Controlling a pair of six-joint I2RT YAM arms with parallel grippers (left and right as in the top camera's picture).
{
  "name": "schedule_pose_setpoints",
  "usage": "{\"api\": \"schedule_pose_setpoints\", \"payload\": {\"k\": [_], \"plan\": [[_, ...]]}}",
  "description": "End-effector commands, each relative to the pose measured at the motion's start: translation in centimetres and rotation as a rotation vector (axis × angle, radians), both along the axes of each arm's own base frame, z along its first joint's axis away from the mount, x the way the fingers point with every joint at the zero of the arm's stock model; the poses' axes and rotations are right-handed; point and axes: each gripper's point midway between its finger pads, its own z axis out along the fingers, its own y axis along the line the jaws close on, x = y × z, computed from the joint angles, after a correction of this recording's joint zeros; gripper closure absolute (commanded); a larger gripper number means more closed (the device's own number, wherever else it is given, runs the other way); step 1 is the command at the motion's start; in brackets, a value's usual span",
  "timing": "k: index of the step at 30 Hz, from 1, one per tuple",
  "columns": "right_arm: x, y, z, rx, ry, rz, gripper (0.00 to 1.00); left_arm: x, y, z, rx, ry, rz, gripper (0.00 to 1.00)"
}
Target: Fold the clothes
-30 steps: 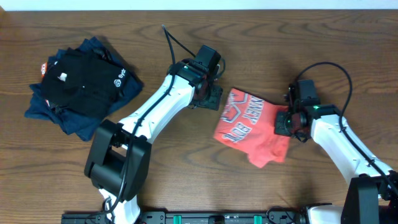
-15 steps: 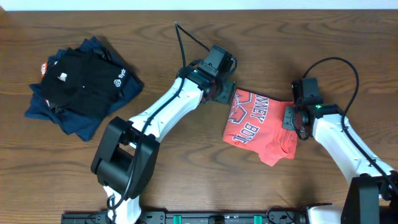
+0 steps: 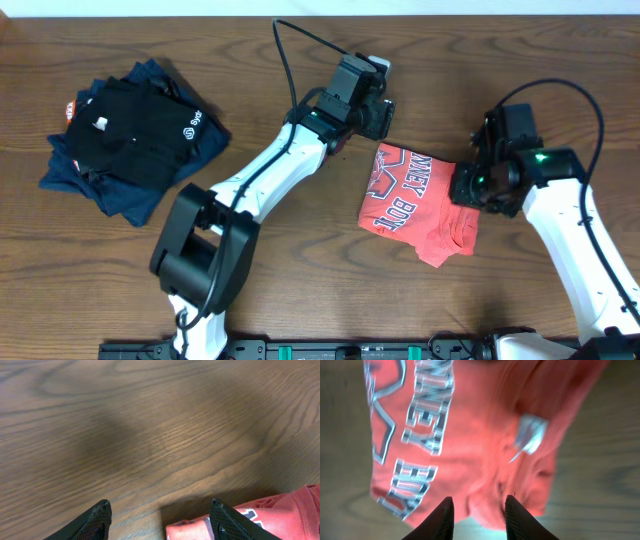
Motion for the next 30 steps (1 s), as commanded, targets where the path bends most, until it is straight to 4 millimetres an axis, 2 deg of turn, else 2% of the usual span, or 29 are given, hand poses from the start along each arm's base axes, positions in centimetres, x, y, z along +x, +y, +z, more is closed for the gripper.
{"api": "schedule_pose_setpoints", "payload": {"k": [1,7,11,13,17,20,24,25,28,30], "plan": [[-2.3,2.1,-1.7,0.083,0.086,0.043,0.68,-0.7,-1.2,-3.1,0.002,0.055,-0.064,0.36],[-4.2,2.4,-5.1,0.077,0.131,0.054,0.68,-1.7,-2.3,-6.8,0.021,0.113,-0.099,0.36],[-4.9,2.2,-7.2,0.074,0.129,0.054,0.68,-2.4,-2.1,-9.2,0.053,0.165,-0.102,0.36],[-4.9,1.6,-8.2,0.041,0.112,0.048,0.66,-3.2,-1.6,-10.0,0.081,0.208,-0.1,0.36],[-4.1,-0.9,-9.5,-0.095,0.056,0.017,0.6,-5.2,0.3,-11.6,0.158,0.314,-0.087,0.36],[-2.4,-3.1,-9.6,-0.194,-0.01,-0.025,0.57,-7.1,2.3,-12.9,0.248,0.403,-0.065,0.38],[0.8,-5.6,-8.8,-0.279,-0.139,-0.101,0.57,-10.0,4.3,-13.8,0.324,0.535,-0.052,0.5],[2.1,-6.0,-8.3,-0.287,-0.194,-0.107,0.57,-10.7,4.7,-14.0,0.336,0.572,-0.033,0.53],[6.4,-6.6,-6.1,-0.294,-0.389,-0.094,0.46,-13.2,6.5,-14.3,0.386,0.705,0.043,0.53],[8.8,-6.7,-4.3,-0.3,-0.504,-0.087,0.43,-14.7,7.6,-14.2,0.42,0.787,0.095,0.53]]}}
